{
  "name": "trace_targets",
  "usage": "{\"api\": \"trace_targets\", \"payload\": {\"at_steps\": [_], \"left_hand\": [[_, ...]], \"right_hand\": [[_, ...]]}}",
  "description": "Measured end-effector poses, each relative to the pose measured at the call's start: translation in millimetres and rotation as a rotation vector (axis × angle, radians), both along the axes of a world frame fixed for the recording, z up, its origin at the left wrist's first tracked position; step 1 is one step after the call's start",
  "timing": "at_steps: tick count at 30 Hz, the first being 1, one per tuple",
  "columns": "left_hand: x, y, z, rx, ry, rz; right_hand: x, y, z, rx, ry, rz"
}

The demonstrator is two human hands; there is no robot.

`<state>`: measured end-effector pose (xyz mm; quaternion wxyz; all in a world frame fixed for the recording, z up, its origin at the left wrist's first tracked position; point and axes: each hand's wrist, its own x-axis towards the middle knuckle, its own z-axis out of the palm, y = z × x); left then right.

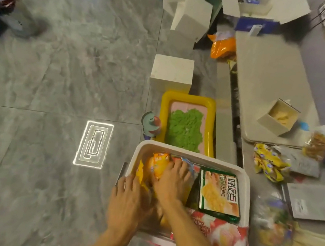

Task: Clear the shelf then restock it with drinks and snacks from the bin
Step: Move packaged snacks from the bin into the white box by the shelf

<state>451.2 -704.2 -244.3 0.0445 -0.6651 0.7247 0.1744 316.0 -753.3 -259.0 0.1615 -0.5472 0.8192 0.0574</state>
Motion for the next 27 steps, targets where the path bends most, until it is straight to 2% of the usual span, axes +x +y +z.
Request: {"api": "trace_targets", "payload": {"at_steps": [3,6,10,13,16,21,27], "left_hand": [[1.7,5.5,-11.9,0.014,0.062,-0.050],[7.0,8.1,-9.5,0.019,0.150,-0.053],[12.0,0.3,33.3,0.039,0.398,0.065],[10.4,-12.3,91.8,0.063,0.517,0.120],[3.6,-28.5,166.1,0.054,0.624,0.088],[-21.0,-63.2,289.2,-0.003,0.769,-0.089],[-47.8,-87.2,413.6,-0.037,0.872,-0.350]], "right_hand": [[1.2,-0.6,0.1,-0.065,-0.055,-0.062],[-3.8,2.6,17.8,-0.131,-0.207,-0.139],[-15.4,9.3,65.2,-0.242,-0.339,-0.282],[-32.0,19.2,110.0,-0.286,-0.354,-0.356],[-47.2,27.3,168.0,-0.310,-0.388,-0.406],[-72.9,42.7,289.8,-0.462,-0.398,-0.498],[-84.6,83.5,437.9,-0.701,-0.261,-0.558]]}}
